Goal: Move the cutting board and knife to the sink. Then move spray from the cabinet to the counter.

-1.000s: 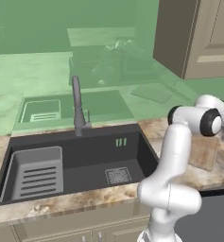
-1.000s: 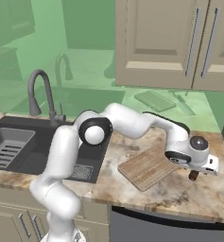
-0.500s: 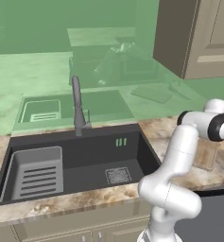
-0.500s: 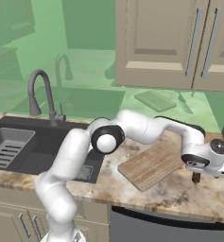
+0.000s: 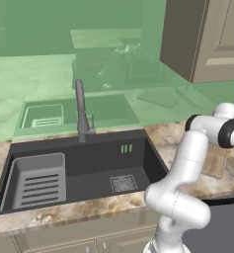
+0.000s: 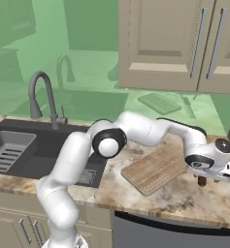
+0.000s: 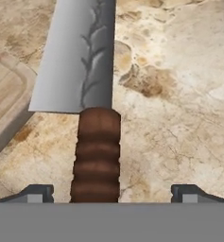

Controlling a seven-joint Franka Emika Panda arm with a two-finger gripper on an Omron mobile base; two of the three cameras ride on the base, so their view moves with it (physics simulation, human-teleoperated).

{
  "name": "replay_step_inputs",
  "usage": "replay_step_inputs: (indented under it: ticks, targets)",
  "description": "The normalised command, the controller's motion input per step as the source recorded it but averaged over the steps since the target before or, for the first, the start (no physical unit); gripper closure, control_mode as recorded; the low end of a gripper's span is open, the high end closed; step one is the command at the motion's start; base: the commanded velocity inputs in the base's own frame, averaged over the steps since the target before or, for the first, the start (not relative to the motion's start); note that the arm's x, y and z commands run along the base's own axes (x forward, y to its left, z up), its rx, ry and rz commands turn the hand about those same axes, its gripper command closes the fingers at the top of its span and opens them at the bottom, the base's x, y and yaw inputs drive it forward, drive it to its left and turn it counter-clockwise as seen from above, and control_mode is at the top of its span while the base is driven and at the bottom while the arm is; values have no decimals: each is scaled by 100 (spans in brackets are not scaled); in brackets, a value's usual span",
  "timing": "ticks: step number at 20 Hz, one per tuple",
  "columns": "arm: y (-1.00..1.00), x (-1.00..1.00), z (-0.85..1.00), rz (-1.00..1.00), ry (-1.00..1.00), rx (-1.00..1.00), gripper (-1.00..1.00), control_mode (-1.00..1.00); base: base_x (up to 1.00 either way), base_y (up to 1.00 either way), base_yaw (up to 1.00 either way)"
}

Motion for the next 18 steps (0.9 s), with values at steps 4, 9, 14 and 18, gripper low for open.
replay_step_inputs:
  ticks: [4,9,14,18]
  targets:
    - [64,0,-17,1,0,0,-100,-100,0,0,0]
    - [24,0,-7,4,0,0,-100,-100,0,0,0]
    - [0,0,-9,5,0,0,-100,-100,0,0,0]
    - [0,0,-12,5,0,0,100,-100,0,0,0]
